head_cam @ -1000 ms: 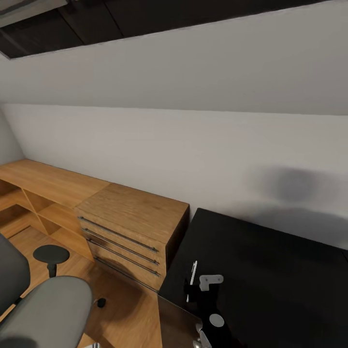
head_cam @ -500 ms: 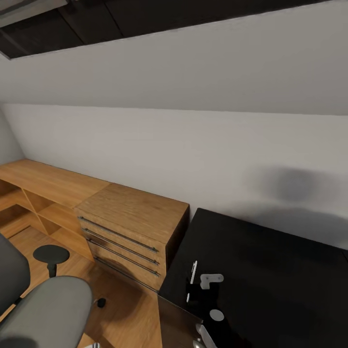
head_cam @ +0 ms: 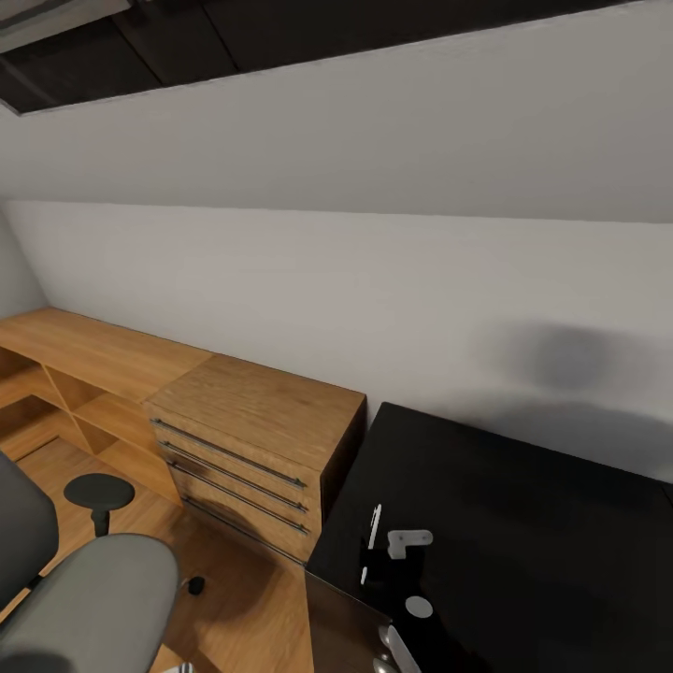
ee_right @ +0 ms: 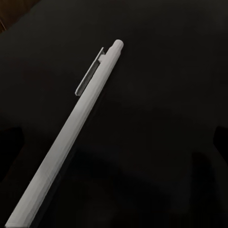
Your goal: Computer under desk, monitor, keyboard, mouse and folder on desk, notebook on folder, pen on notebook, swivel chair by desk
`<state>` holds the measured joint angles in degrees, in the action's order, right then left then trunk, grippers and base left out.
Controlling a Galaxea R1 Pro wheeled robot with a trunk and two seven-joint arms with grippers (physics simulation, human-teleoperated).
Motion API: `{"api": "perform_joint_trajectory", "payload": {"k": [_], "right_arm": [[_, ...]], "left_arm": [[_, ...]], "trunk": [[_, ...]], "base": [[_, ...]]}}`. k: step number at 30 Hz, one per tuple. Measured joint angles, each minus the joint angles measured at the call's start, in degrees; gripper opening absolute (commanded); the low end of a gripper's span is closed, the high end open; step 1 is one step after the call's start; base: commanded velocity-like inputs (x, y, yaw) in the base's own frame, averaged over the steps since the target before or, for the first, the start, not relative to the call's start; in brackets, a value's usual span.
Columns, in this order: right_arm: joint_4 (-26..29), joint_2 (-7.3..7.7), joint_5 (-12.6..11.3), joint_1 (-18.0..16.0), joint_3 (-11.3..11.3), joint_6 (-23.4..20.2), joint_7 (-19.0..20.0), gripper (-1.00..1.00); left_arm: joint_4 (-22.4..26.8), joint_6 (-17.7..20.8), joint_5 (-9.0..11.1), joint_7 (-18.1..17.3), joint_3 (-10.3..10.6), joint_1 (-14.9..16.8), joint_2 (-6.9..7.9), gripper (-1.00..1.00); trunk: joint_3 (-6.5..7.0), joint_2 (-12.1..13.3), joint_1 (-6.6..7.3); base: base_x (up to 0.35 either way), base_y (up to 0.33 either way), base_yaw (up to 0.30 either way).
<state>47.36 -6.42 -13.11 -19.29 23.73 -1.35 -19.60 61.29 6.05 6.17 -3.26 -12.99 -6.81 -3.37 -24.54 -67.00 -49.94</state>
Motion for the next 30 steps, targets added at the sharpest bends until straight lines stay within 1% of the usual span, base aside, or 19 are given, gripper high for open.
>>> {"api": "perform_joint_trajectory", "payload": {"k": [8, 18, 30], "right_arm": [[-1.2, -0.13, 0.0, -0.9, 0.0, -0.1, 0.0, 1.00], [-1.4, -0.20, 0.0, -1.0, 0.1, -0.1, 0.0, 1.00], [-1.5, -0.14, 0.0, -1.2, 0.0, -0.2, 0.0, 1.00]], "left_arm": [[0.0, 0.0, 0.0, 0.0, 0.0, 0.0, 0.00, 1.00], [0.0, 0.0, 0.0, 0.0, 0.0, 0.0, 0.00, 1.00], [0.0, 0.0, 0.0, 0.0, 0.0, 0.0, 0.00, 1.00]], "trunk": [[0.00, 0.0, 0.00], [0.00, 0.0, 0.00], [0.00, 0.0, 0.00]], "base": [[0.000, 0.010, 0.000], [0.000, 0.135, 0.000], [0.000, 0.016, 0.000]]}}
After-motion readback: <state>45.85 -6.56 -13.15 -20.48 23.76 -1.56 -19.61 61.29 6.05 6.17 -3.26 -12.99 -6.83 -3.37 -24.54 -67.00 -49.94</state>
